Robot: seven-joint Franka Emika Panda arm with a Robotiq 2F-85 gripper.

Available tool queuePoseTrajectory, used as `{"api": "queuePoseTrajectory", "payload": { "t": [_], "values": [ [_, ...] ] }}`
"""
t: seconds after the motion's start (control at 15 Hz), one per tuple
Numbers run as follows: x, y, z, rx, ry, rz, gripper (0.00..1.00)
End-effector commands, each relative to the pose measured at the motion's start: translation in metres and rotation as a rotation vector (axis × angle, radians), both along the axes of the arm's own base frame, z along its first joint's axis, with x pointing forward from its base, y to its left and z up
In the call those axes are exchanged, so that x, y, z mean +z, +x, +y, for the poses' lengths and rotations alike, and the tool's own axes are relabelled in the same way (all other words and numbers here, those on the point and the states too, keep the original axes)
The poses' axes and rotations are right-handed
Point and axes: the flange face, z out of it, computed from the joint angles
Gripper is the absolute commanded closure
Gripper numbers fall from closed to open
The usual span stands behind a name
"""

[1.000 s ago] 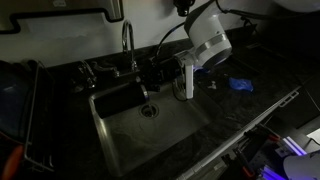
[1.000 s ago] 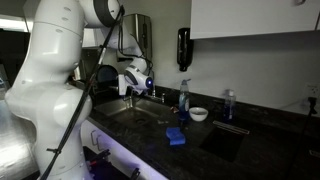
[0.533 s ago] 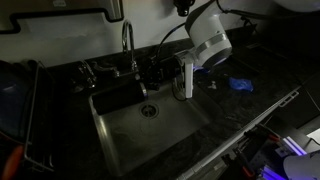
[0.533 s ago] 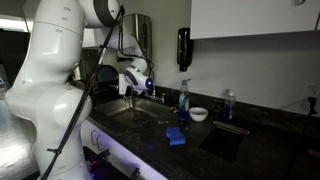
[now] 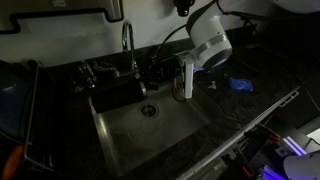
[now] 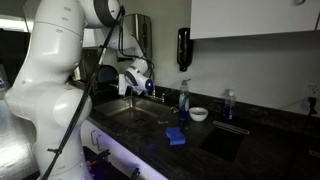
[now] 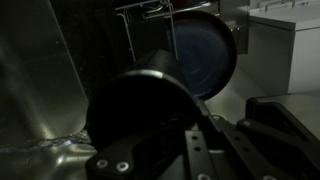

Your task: Pick up the cup from the counter, spill the water in the cup into the sink and put the cup in the sink

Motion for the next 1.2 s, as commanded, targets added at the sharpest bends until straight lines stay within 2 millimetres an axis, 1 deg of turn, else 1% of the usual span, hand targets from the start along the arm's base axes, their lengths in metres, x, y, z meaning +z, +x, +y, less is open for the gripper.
{"api": "queuePoseTrajectory", "payload": {
  "t": [0.0,0.13,0.4,0.67,1.07,1.13],
  "values": [
    [-0.0018,0.0011,-0.0026,-0.009,0.049,-0.024,0.98],
    [-0.0022,0.0001,-0.0021,-0.008,0.054,-0.025,0.98],
    [0.0049,0.0025,-0.0042,-0.047,0.107,-0.054,0.98],
    [0.0063,0.0030,-0.0041,-0.065,0.132,-0.073,0.98],
    [0.0070,0.0007,-0.0024,-0.056,0.139,-0.088,0.98],
    [0.0069,-0.0007,-0.0012,-0.040,0.116,-0.090,0.98]
  ]
}}
